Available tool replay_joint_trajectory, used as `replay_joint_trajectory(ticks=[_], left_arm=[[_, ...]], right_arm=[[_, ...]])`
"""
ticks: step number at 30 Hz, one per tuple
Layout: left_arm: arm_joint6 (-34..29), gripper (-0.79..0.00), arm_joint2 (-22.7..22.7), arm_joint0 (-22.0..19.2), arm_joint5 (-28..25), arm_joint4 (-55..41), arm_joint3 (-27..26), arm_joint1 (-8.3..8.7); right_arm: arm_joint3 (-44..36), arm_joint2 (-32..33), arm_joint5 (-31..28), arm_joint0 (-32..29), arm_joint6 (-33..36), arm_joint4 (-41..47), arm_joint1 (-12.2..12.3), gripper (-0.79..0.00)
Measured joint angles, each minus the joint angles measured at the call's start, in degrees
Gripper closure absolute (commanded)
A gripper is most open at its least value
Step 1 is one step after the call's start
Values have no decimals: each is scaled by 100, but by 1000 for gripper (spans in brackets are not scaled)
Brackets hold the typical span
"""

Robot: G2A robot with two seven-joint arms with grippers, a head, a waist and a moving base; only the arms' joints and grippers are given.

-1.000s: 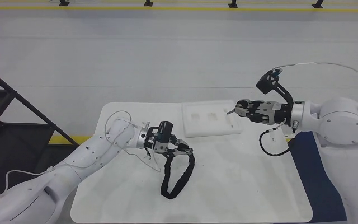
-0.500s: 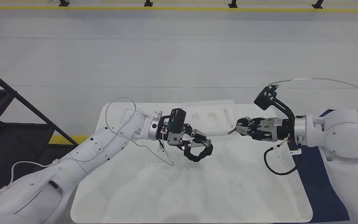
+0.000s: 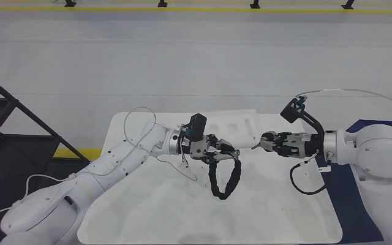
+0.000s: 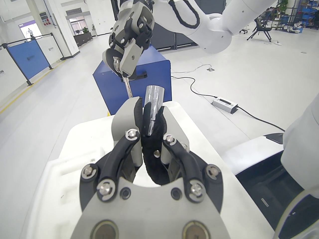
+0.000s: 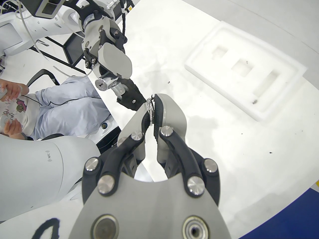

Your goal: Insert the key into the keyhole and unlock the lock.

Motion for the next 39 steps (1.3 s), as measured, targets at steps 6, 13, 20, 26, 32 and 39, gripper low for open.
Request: replay_joint_trajectory(ticks=[6,13,20,26,32,39], left_arm=[[-9,0,-5,15,14,-10,-8,0],[406,0,-238,506,414,-195,66,-58],[1255,0,-148,520,434,524,496,-364],[1964,0,55,491,1086,1135,895,-667],[2651,0,280,460,1773,1618,1364,-901],[3208,0,513,430,2329,1852,1651,-1044]], right_arm=[[-12,-11,34,-44,-76,-39,0,0],[-251,-18,568,-200,-133,298,23,0],[-725,318,1304,-426,-236,772,65,0],[-996,508,1833,-689,-249,1083,97,0],[-1155,566,2237,-870,-455,1068,119,0],[-1149,538,2404,-1021,-704,1206,118,0]])
